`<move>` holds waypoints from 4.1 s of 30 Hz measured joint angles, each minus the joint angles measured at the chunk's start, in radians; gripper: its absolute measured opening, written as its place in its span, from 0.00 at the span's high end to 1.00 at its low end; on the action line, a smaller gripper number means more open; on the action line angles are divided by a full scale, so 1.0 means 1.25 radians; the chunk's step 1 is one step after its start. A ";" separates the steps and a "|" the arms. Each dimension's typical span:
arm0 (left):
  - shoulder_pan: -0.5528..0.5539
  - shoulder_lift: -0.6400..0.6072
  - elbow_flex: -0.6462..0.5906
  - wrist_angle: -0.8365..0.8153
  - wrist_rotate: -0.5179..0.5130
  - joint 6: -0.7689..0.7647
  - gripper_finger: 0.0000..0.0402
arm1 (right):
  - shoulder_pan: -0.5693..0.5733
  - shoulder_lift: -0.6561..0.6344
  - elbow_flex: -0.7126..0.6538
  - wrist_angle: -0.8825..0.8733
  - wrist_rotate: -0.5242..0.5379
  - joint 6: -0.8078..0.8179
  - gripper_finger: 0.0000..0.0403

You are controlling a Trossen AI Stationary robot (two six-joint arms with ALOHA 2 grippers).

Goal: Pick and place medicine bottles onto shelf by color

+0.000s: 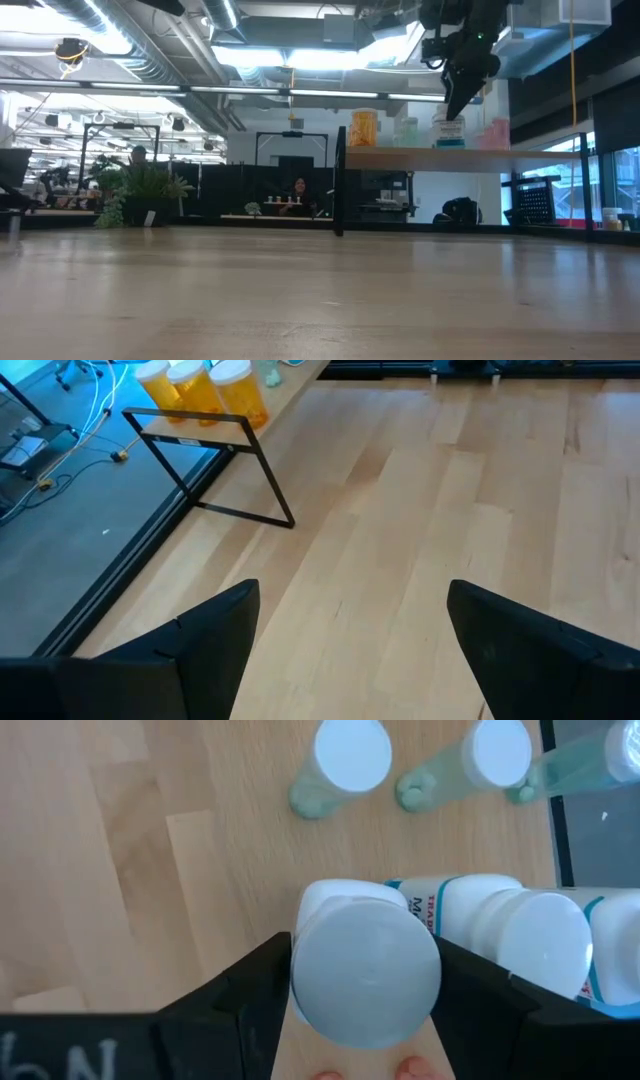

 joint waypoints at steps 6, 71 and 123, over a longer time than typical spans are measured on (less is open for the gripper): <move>0.000 0.000 0.000 0.000 0.000 0.000 0.21 | 0.000 0.000 0.000 0.000 -0.001 0.023 0.46; 0.028 -0.025 0.000 -0.058 0.015 0.003 0.47 | 0.359 -0.164 0.374 -0.342 0.046 0.383 0.85; -0.216 -0.843 -0.647 0.728 0.326 0.751 1.00 | 0.710 -0.812 -0.754 0.779 -0.250 0.442 1.00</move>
